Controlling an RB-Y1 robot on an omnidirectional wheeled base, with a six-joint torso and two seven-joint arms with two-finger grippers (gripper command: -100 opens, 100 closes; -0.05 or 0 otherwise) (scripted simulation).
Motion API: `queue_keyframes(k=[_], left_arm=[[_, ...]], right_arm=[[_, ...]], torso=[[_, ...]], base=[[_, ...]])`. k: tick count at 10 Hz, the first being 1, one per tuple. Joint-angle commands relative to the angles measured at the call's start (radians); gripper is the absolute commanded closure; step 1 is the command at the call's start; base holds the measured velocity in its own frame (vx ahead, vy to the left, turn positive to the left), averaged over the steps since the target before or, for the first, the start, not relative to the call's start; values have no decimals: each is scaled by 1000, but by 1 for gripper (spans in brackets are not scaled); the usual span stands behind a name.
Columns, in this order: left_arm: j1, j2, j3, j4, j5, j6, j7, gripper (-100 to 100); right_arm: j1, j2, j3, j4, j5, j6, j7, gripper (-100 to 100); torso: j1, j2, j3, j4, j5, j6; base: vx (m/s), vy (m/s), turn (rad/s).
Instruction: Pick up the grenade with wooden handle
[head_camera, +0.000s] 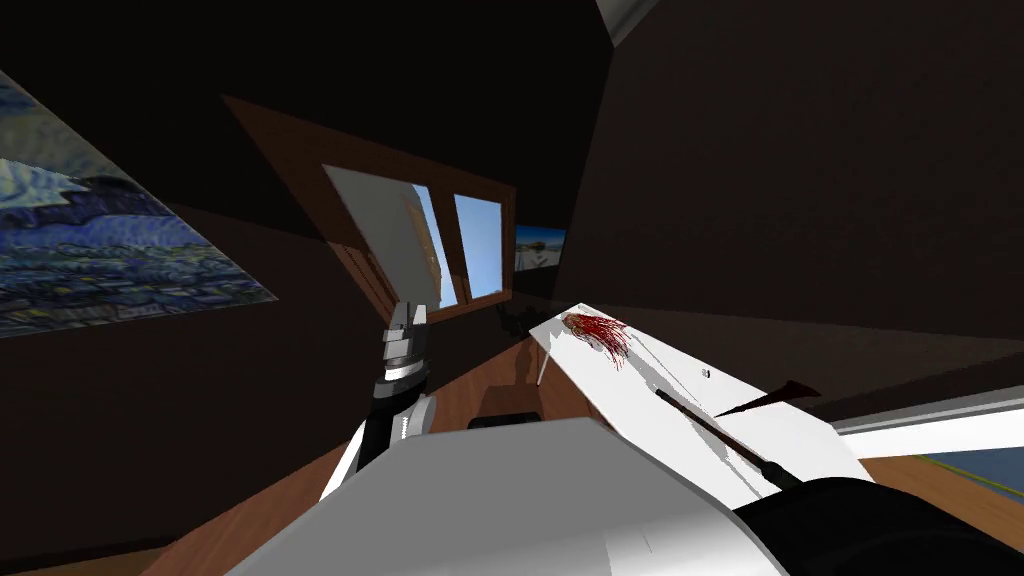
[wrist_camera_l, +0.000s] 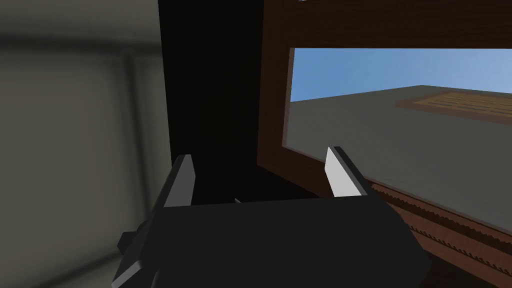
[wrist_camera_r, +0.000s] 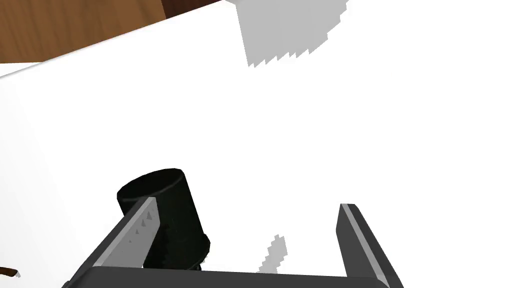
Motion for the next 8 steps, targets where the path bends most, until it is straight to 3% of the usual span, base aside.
queue_keyframes(k=[1,3,4,6,8], left_arm=[[0,0,0,0,0,0,0,0],[0,0,0,0,0,0,0,0],[0,0,0,0,0,0,0,0],[0,0,0,0,0,0,0,0],[0,0,0,0,0,0,0,0]], right_arm=[[-22,-3,18,28,20,-29,13,-100],[-51,14,34,49,37,-62,28,-100],[-73,50,45,46,46,-85,37,-100],[-73,50,45,4,46,-85,37,-100],[-73,50,45,37,46,-85,37,-100]], torso=[[0,0,0,0,0,0],[-2,-1,-1,0,-1,1],[-1,0,0,0,-1,2],[0,1,0,0,-1,3],[7,7,4,2,1,4]], base=[[126,-135,466],[96,-121,306],[110,-139,292],[47,-81,53],[-18,9,-15]])
